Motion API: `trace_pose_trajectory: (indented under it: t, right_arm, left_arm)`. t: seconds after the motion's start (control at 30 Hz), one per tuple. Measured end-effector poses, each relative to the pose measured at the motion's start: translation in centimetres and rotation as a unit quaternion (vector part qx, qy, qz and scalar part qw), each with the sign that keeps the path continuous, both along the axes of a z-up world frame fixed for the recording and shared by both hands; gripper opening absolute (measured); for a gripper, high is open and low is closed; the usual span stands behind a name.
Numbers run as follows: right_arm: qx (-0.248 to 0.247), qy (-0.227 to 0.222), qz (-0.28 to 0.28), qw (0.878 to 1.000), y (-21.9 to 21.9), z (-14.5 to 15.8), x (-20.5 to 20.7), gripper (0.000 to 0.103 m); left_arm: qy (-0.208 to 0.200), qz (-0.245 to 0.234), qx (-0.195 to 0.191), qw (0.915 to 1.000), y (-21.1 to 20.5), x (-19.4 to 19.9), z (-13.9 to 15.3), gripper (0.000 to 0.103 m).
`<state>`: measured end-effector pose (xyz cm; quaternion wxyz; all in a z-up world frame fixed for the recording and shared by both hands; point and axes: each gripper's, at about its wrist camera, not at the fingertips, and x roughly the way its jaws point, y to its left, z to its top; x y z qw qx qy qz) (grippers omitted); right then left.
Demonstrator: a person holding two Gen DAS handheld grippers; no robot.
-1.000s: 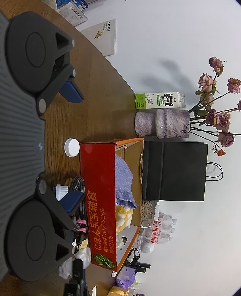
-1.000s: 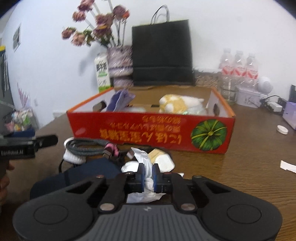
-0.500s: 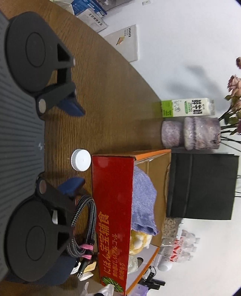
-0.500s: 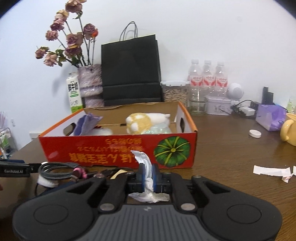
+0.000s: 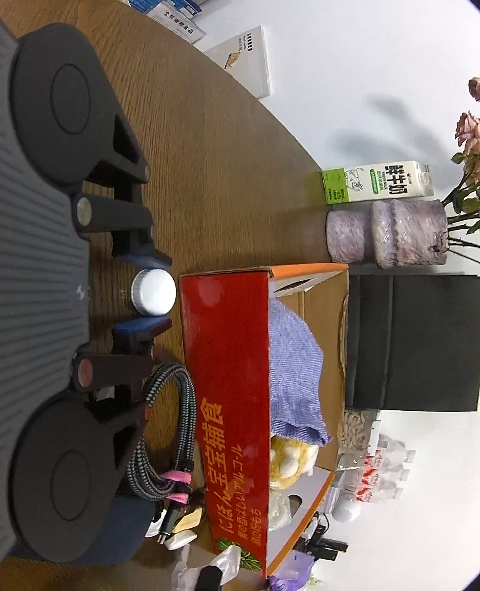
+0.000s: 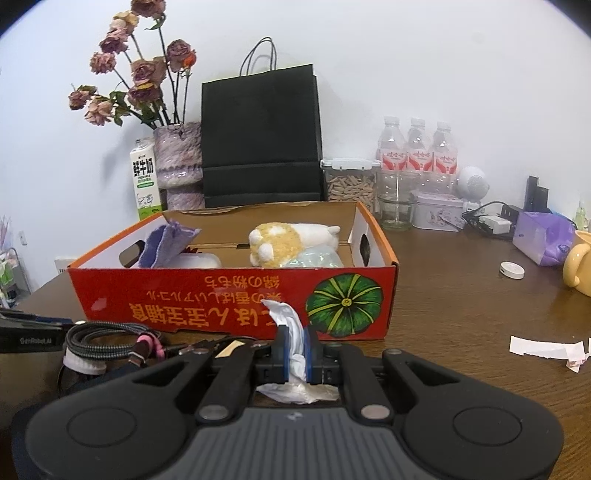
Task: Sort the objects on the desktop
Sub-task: 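Carry cap and tissue scrap into the box and open both tools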
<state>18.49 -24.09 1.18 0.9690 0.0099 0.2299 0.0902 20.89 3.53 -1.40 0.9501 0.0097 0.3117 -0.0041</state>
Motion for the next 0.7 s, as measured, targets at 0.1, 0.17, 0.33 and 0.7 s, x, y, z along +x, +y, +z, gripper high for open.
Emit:
trace_pose_trajectory:
  t: [0.1,0.17,0.33,0.7]
  right_arm:
    - [-0.003,-0.009,0.004,1.0,0.2,0.1,-0.3,0.007]
    - [-0.001,-0.015,0.003,1.0,0.1,0.2,-0.5,0.007]
    - [0.012,-0.033,0.001,0.999,-0.3,0.8,-0.9,0.007]
    - [0.032,-0.102,-0.005,0.994,-0.8,4.3,-0.7,0.007]
  left_arm:
    - [-0.011,0.01,-0.002,0.9999,0.2,-0.4,0.2,0.029]
    - [-0.021,0.013,-0.005,0.9997,0.3,-0.8,0.4,0.029]
    - [-0.07,0.025,-0.004,0.9972,0.1,-2.2,1.7,0.029]
    - [-0.135,0.035,-0.03,0.9897,-0.5,-2.4,6.2,0.029]
